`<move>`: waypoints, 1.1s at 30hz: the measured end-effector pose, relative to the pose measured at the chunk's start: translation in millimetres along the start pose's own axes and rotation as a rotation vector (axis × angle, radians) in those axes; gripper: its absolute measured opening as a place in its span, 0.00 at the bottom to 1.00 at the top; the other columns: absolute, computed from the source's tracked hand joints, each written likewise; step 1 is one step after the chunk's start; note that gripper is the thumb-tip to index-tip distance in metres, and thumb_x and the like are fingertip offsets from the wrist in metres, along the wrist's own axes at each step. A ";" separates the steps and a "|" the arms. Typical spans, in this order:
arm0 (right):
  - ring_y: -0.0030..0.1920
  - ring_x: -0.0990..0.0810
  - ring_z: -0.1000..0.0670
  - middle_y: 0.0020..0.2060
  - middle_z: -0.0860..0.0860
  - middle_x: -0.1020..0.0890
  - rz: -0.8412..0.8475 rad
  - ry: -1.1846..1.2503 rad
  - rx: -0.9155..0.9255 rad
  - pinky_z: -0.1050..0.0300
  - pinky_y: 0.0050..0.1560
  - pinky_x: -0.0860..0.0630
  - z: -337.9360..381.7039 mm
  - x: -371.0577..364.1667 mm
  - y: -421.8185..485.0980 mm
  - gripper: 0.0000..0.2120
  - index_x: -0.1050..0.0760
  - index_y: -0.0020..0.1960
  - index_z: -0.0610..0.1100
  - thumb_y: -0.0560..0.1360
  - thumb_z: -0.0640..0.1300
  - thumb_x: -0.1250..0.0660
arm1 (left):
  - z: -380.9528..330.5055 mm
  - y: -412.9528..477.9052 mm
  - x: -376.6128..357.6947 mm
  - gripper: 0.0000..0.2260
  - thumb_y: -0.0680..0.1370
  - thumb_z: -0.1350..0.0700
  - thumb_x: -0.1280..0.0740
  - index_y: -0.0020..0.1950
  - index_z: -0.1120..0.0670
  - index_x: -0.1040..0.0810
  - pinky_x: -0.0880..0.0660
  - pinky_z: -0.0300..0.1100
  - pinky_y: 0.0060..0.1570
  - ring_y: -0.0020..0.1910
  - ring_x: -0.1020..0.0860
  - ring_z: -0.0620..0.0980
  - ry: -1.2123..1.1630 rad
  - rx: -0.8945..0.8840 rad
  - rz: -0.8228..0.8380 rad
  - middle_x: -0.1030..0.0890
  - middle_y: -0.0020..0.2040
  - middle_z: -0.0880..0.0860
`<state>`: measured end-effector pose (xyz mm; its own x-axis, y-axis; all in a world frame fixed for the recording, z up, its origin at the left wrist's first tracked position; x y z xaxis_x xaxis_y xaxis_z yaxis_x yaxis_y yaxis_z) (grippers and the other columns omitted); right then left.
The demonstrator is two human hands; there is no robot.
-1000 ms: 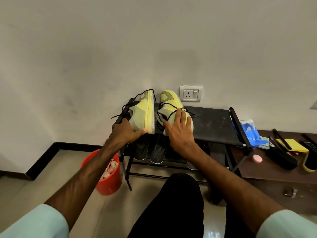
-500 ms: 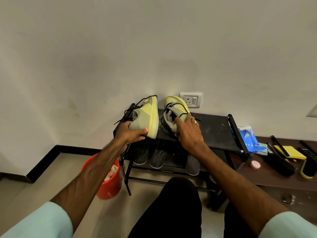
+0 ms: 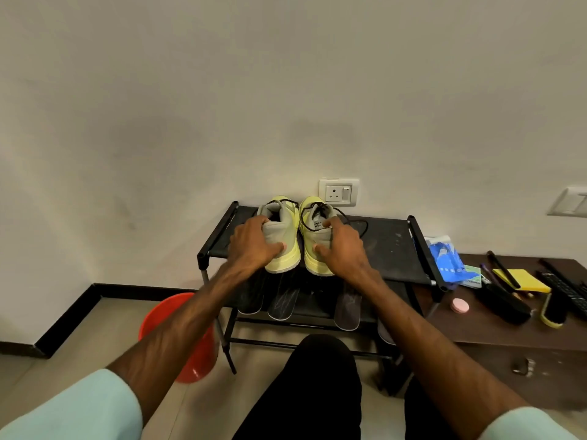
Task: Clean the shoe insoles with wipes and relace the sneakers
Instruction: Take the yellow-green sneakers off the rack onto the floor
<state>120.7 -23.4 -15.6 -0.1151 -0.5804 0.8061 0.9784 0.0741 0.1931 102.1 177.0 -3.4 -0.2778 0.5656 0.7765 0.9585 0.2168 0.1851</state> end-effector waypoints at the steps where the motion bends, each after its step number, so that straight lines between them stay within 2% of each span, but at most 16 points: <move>1: 0.58 0.21 0.39 0.60 0.42 0.22 0.007 -0.005 -0.004 0.43 0.56 0.20 0.4 -0.8 -1.6 0.30 0.34 0.72 0.47 0.74 0.46 0.26 | 2.8 0.1 -0.7 0.30 0.68 0.47 0.20 0.66 0.53 0.23 0.24 0.46 0.51 0.58 0.22 0.54 -0.011 -0.003 0.009 0.20 0.62 0.53; 4: 0.55 0.20 0.38 0.57 0.42 0.22 -0.054 -0.043 -0.001 0.44 0.51 0.22 0.0 0.2 -6.0 0.33 0.39 0.72 0.47 0.73 0.45 0.25 | 11.3 3.8 -3.8 0.36 0.66 0.43 0.20 0.70 0.53 0.26 0.23 0.50 0.58 0.61 0.23 0.55 -0.058 0.014 0.066 0.22 0.65 0.53; 7: 0.51 0.19 0.38 0.53 0.43 0.20 -0.102 -0.097 0.024 0.47 0.45 0.25 1.9 3.1 -9.7 0.31 0.38 0.70 0.47 0.73 0.45 0.24 | 13.5 10.2 -7.0 0.35 0.64 0.42 0.18 0.67 0.53 0.23 0.20 0.53 0.56 0.57 0.22 0.53 -0.074 0.016 0.142 0.20 0.61 0.52; 11: 0.59 0.20 0.38 0.60 0.43 0.19 0.012 -0.099 -0.038 0.44 0.55 0.22 -2.3 2.6 -1.8 0.29 0.30 0.70 0.47 0.73 0.48 0.25 | 7.3 16.8 -12.7 0.31 0.64 0.45 0.17 0.62 0.55 0.21 0.16 0.52 0.48 0.52 0.19 0.53 -0.088 0.008 0.266 0.19 0.55 0.53; 14: 0.59 0.20 0.40 0.61 0.44 0.19 0.076 -0.072 -0.085 0.45 0.57 0.22 -4.7 3.6 5.7 0.30 0.27 0.70 0.48 0.71 0.50 0.23 | 4.2 19.5 -18.1 0.30 0.63 0.44 0.17 0.60 0.55 0.20 0.16 0.50 0.46 0.50 0.19 0.52 -0.060 0.018 0.294 0.19 0.53 0.52; 17: 0.61 0.22 0.41 0.61 0.44 0.21 0.116 -0.101 -0.085 0.46 0.57 0.22 -2.9 2.7 8.7 0.31 0.26 0.70 0.46 0.70 0.50 0.22 | 0.1 18.2 -21.8 0.29 0.63 0.43 0.17 0.59 0.55 0.20 0.21 0.43 0.46 0.48 0.21 0.50 0.001 -0.003 0.238 0.21 0.51 0.50; 20: 0.61 0.22 0.41 0.61 0.43 0.21 0.160 -0.146 -0.043 0.47 0.57 0.22 0.6 1.8 6.9 0.32 0.27 0.68 0.45 0.68 0.46 0.20 | -2.1 14.5 -24.4 0.27 0.64 0.43 0.18 0.56 0.54 0.18 0.26 0.41 0.43 0.46 0.22 0.50 0.035 -0.024 0.195 0.21 0.48 0.50; 24: 0.58 0.20 0.41 0.58 0.44 0.19 0.139 -0.085 -0.009 0.45 0.57 0.19 -1.2 7.8 -3.8 0.32 0.26 0.66 0.45 0.64 0.42 0.18 | 1.1 8.6 -20.8 0.27 0.63 0.42 0.17 0.55 0.55 0.17 0.22 0.44 0.43 0.48 0.20 0.52 0.018 -0.041 0.164 0.18 0.49 0.52; 27: 0.53 0.19 0.41 0.54 0.45 0.18 0.077 -0.034 0.025 0.43 0.53 0.18 -1.4 10.0 -18.6 0.27 0.25 0.60 0.45 0.65 0.42 0.19 | 7.0 -1.4 -14.1 0.27 0.62 0.42 0.17 0.54 0.55 0.17 0.20 0.45 0.42 0.46 0.19 0.52 0.007 -0.073 0.138 0.16 0.50 0.54; 30: 0.51 0.18 0.42 0.52 0.46 0.17 0.023 0.021 0.085 0.43 0.51 0.17 4.5 11.0 -37.2 0.24 0.25 0.58 0.46 0.66 0.42 0.20 | 13.8 -20.3 1.6 0.24 0.63 0.40 0.18 0.50 0.54 0.17 0.29 0.37 0.32 0.40 0.20 0.48 -0.001 -0.137 0.086 0.17 0.44 0.51; 33: 0.54 0.18 0.45 0.55 0.47 0.17 -0.003 0.067 0.158 0.49 0.53 0.18 20.0 14.3 -51.0 0.24 0.25 0.61 0.47 0.68 0.42 0.20 | 25.3 -42.2 30.4 0.23 0.62 0.35 0.20 0.40 0.52 0.20 0.31 0.41 0.29 0.35 0.22 0.49 -0.019 -0.182 0.006 0.20 0.35 0.48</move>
<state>65.7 -19.3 -2.7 -0.1012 -0.6334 0.7672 0.9383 0.1955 0.2852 51.5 205.1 -2.8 -0.2717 0.5817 0.7667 0.9553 0.0668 0.2879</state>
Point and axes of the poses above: each hand's wrist, its own y-axis towards the middle knuckle, its own x-axis out of the back of the hand, z = x × y, the point moved 5 cm from there along y, towards the middle knuckle
